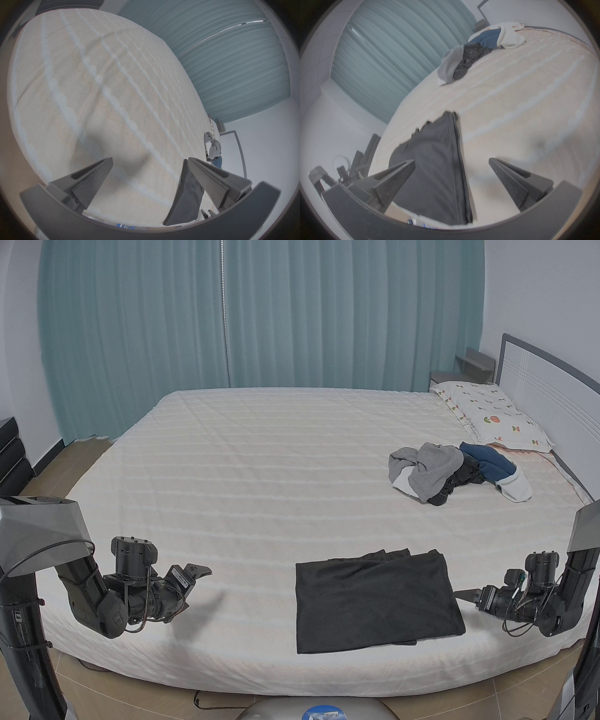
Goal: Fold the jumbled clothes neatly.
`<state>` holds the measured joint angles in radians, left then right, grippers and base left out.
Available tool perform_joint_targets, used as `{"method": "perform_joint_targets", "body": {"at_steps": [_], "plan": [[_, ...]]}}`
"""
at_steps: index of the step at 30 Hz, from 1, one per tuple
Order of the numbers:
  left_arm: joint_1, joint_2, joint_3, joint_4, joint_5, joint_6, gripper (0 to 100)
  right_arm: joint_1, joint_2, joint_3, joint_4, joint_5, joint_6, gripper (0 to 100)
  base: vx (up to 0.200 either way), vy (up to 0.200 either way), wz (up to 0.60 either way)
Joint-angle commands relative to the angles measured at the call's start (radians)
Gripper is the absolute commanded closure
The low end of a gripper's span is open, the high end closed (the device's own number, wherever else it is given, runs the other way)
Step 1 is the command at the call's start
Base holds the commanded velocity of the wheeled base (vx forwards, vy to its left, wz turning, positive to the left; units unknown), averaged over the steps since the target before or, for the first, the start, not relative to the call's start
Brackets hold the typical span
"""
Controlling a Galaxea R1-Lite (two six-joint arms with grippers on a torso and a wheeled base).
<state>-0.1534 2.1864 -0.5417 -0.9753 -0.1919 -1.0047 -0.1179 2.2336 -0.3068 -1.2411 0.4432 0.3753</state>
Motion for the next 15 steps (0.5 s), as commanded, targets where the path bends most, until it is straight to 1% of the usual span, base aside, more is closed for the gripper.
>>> {"method": "perform_joint_targets", "body": {"at_steps": [1,3,5,7,8,11,15], "plan": [[0.0,0.001,0.002,-0.002,0.0,-0.002,0,0.047,0.06,-0.245,0.014,-0.06,0.183,0,0.0,0.0,0.0],[0.0,0.001,0.0,-0.002,0.0,0.0,0,0.07,0.084,-0.307,0.023,-0.09,0.201,0,0.0,0.0,0.0],[0.0,0.001,0.002,-0.002,0.0,-0.002,0,0.113,0.129,-0.405,0.046,-0.143,0.214,0,0.0,0.0,0.0],[0.0,0.001,0.002,-0.002,0.0,-0.002,0,0.129,0.155,-0.44,0.048,-0.159,0.215,0,0.0,0.0,0.0],[0.0,0.001,0.002,-0.002,0.0,-0.002,0,0.153,0.21,-0.5,0.045,-0.182,0.215,0,0.0,0.0,0.0],[0.0,0.001,0.002,-0.002,0.0,0.0,0,0.17,0.27,-0.557,0.041,-0.198,0.215,0,0.0,0.0,0.0],[0.0,0.001,0.002,-0.002,0.0,0.0,0,0.173,0.296,-0.623,0.051,-0.196,0.215,0,0.0,0.0,0.0]]}}
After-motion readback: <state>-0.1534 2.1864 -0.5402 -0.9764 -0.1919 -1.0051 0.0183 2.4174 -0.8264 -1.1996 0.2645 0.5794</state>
